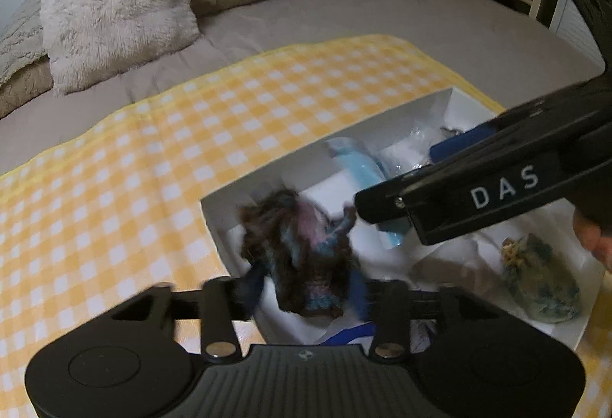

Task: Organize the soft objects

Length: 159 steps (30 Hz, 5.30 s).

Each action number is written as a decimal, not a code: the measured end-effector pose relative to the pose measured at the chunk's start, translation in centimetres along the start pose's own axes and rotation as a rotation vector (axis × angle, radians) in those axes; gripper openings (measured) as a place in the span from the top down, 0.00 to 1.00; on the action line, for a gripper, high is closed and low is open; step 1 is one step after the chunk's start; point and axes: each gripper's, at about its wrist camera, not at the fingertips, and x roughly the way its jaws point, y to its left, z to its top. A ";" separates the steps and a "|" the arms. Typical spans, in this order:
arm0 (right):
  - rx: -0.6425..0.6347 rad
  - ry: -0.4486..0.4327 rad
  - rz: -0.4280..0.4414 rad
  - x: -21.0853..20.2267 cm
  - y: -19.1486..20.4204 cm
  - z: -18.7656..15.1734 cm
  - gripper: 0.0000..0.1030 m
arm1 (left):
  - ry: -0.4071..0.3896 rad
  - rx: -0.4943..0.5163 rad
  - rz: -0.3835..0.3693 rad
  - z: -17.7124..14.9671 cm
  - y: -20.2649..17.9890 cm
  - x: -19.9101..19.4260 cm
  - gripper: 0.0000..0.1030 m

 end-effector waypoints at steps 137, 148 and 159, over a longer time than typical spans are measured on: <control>-0.156 -0.556 -0.244 -27.4 6.0 -21.2 0.00 | -0.442 -0.270 0.323 -15.8 -10.4 -26.2 0.00; -0.156 -0.555 -0.245 -27.2 6.1 -21.2 0.00 | -0.439 -0.270 0.323 -16.0 -10.4 -26.1 0.00; -0.158 -0.554 -0.245 -27.3 6.1 -21.1 0.00 | -0.437 -0.269 0.325 -16.0 -10.4 -26.2 0.00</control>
